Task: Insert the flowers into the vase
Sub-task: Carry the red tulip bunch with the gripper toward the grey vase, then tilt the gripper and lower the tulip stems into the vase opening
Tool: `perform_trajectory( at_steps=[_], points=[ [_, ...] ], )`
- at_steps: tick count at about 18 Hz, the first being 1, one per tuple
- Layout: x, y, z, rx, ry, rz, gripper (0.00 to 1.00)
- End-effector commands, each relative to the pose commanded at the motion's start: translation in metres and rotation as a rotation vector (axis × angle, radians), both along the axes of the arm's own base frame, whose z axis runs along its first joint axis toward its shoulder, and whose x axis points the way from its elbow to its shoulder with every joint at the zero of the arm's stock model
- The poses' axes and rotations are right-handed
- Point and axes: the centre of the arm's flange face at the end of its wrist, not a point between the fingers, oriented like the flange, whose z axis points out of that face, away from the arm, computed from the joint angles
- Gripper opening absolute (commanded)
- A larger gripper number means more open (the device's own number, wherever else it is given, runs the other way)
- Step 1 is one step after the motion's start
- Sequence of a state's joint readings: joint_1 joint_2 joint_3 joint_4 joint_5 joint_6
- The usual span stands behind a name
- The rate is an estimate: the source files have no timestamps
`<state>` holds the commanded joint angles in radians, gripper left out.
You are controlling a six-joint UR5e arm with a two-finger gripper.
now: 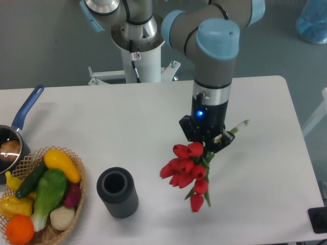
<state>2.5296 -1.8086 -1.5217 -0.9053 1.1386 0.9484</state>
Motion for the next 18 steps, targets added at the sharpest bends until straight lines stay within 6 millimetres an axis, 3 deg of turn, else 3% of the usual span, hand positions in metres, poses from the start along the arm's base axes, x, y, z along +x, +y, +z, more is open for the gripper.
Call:
perform_trajectory(
  at_steps=[4, 6, 10, 15, 18],
  points=[
    [0.022, 0.023, 0.016, 0.22, -0.115, -0.032, 0.02],
    [0.026, 0.026, 0.019, 0.252, -0.146, -0.037, 0.06],
    [0.053, 0.045, 0.028, 0.263, -0.151, -0.087, 0.06],
    [0.062, 0.048, 0.049, 0.297, -0.133, -0.113, 0.07],
    [0.069, 0.05, 0.058, 0.384, -0.196, -0.185, 0.15]
  ],
)
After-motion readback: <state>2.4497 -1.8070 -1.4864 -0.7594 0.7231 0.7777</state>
